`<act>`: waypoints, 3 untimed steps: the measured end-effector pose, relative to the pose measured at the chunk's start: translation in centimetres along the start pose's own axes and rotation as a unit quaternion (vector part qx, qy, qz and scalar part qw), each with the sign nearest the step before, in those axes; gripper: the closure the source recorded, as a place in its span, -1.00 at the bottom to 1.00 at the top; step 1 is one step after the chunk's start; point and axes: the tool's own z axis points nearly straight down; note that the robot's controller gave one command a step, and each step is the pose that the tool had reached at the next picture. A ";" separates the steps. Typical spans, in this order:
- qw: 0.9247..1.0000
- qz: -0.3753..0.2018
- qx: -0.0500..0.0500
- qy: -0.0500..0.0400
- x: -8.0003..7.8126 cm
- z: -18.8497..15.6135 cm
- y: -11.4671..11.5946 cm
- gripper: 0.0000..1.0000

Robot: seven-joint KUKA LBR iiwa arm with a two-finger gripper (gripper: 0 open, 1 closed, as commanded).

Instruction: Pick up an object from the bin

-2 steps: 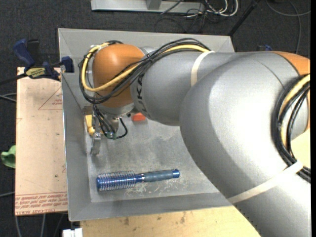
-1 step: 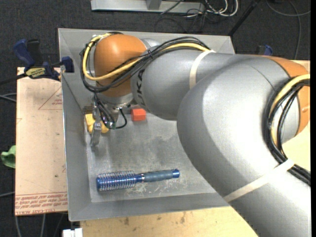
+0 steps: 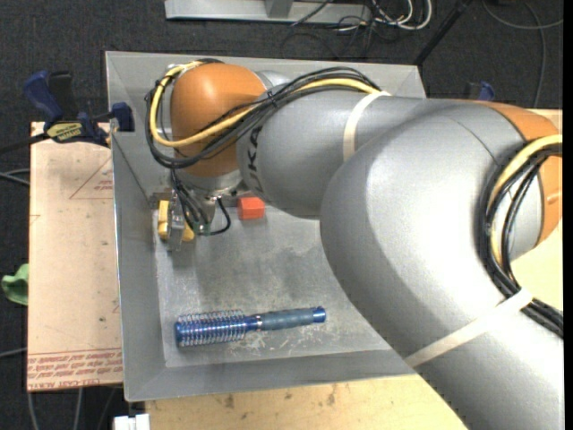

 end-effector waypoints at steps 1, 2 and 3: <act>1.000 -0.027 -0.001 -0.006 -0.5 -17.5 0.2 1.00; 0.998 -0.066 0.004 0.002 1.7 -12.5 -9.3 1.00; 0.999 -0.036 0.002 0.003 5.0 -7.5 -7.9 1.00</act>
Offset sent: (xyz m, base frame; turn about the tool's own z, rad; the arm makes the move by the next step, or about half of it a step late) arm 0.0033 -0.0013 0.1688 -0.0533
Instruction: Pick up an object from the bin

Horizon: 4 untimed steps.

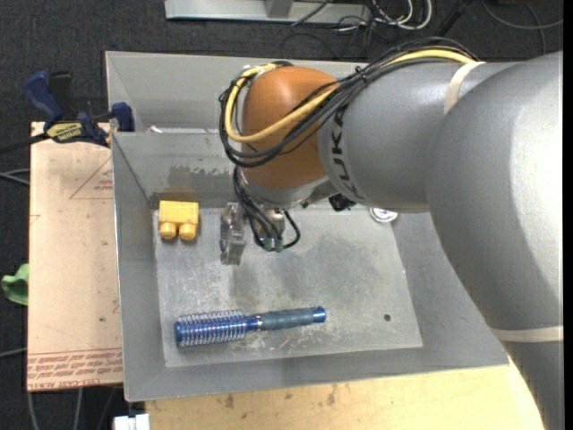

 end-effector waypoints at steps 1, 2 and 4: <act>1.000 0.001 -0.001 -0.003 -0.2 -0.3 -0.1 -1.00; 0.999 -0.049 0.000 0.001 7.7 3.6 2.1 -1.00; 0.993 -0.120 0.000 -0.002 9.4 7.9 1.8 1.00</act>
Offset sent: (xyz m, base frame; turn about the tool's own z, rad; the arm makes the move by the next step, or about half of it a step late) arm 0.0000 0.0000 0.0000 0.0000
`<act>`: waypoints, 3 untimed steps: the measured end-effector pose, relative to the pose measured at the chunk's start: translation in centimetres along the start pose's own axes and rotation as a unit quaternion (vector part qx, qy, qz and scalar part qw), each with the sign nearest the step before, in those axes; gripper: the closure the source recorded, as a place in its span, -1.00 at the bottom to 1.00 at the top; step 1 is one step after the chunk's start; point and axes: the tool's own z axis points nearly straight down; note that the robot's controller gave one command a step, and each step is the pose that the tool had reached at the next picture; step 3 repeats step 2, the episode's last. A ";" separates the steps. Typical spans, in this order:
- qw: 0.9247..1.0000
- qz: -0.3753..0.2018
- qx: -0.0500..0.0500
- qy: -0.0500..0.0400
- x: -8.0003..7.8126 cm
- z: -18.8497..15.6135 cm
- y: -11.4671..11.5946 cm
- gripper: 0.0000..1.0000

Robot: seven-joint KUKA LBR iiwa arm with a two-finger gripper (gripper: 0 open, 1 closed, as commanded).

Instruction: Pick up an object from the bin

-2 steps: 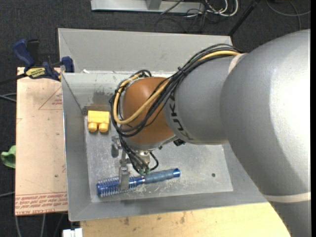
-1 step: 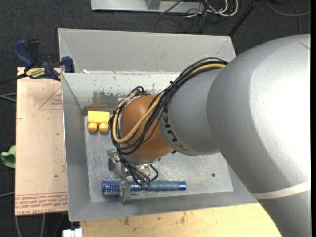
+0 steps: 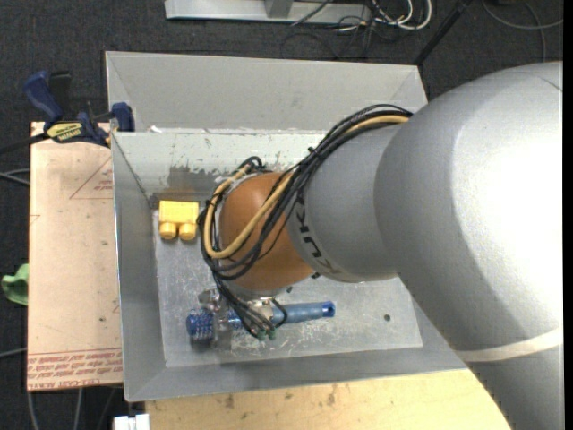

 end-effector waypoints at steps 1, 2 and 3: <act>0.976 -0.218 0.001 -0.003 0.7 -9.5 -2.1 1.00; 0.973 -0.230 0.000 -0.003 1.1 -14.1 -2.0 1.00; 0.973 -0.230 0.000 -0.003 1.1 -14.1 -2.0 1.00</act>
Offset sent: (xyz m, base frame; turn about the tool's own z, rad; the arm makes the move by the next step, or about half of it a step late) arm -0.0039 -0.0217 0.0941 -0.4425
